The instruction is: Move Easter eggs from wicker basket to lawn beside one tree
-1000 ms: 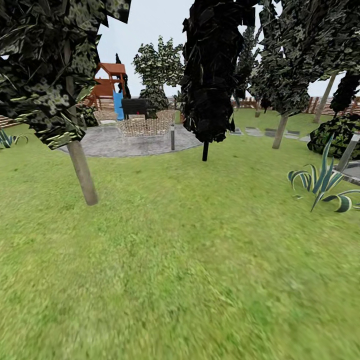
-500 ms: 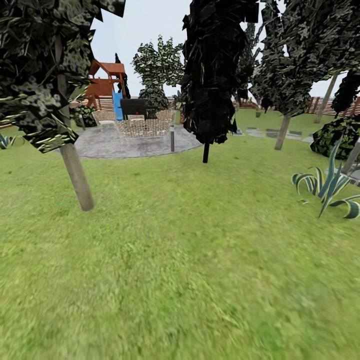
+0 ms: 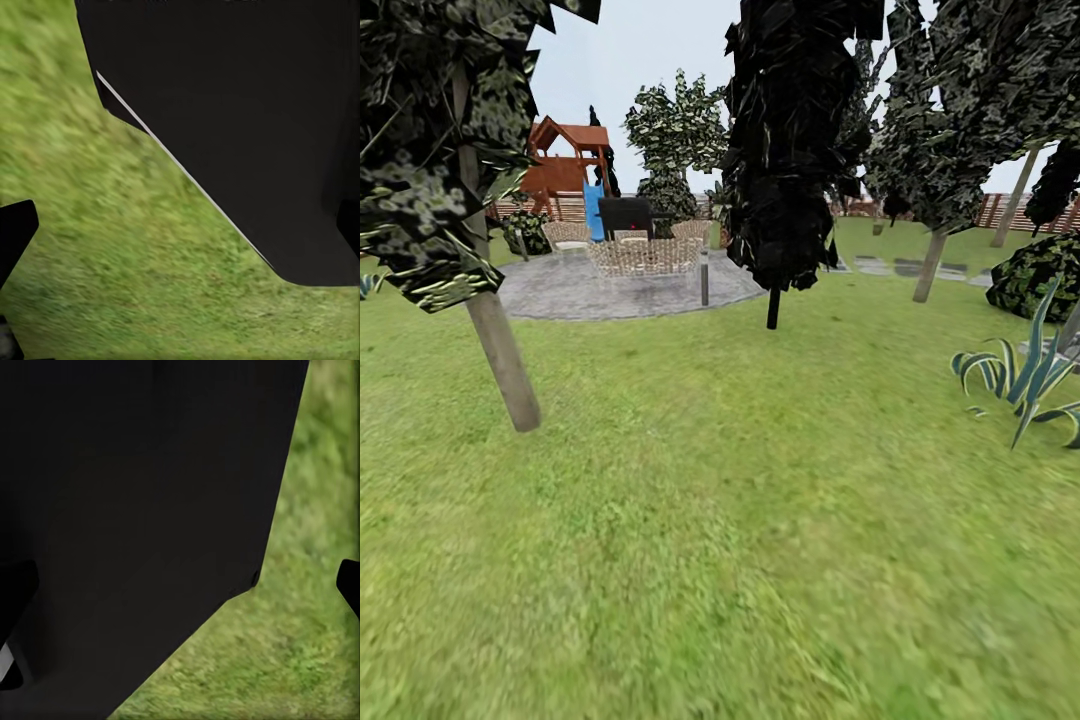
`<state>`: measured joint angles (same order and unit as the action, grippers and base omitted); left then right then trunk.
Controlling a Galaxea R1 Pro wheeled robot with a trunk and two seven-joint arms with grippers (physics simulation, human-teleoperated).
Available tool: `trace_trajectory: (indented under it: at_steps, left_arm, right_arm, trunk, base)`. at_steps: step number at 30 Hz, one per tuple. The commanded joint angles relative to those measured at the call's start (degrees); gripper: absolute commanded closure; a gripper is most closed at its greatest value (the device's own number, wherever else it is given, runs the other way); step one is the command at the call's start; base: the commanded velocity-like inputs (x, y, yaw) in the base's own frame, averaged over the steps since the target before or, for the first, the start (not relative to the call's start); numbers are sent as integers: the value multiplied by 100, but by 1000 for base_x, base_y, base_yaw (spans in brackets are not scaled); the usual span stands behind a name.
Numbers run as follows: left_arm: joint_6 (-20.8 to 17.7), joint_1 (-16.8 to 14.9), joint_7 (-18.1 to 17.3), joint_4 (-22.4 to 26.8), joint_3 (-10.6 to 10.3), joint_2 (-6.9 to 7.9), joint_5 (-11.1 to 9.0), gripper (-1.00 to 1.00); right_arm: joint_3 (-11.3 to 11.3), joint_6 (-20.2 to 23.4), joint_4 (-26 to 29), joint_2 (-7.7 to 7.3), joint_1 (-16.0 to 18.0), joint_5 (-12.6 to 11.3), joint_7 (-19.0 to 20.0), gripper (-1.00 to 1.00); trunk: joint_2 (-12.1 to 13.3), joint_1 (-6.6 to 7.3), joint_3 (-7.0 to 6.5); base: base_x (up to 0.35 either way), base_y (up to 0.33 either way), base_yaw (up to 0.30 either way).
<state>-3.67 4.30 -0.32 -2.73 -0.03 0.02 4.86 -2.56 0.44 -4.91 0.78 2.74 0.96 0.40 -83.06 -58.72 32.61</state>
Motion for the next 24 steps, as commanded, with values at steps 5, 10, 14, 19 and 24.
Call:
trace_trajectory:
  at_steps: [5, 10, 14, 19, 24]
  left_arm:
    - [-12, 1, -1, 9, 3, -2, 50, -100]
    - [-4, 1, 0, 8, 3, -2, 50, -100]
    - [-2, 1, 2, 10, 3, -2, 50, -100]
    - [3, 1, 7, 10, 16, 0, 31, -100]
    - [33, 1, -9, 13, 120, 8, -299, -100]
  right_arm:
    - [-22, 16, -10, 0, 5, 8, 4, -100]
    - [1, 10, -10, -12, 3, -29, 4, -100]
    - [-4, 9, -10, -10, 4, -18, 4, -100]
    - [-7, 8, -10, -8, 7, -1, 4, -100]
    - [-9, 8, -10, -8, 4, 1, 4, -100]
  trunk:
    - [-2, -1, 3]
    - [-2, -1, 3]
    - [-2, -1, 3]
    - [-2, -1, 3]
    - [-2, -1, 3]
  base:
    - [24, 0, 0]
    - [1, 0, 0]
    - [0, 0, 0]
    - [0, 0, 0]
    - [0, 0, 0]
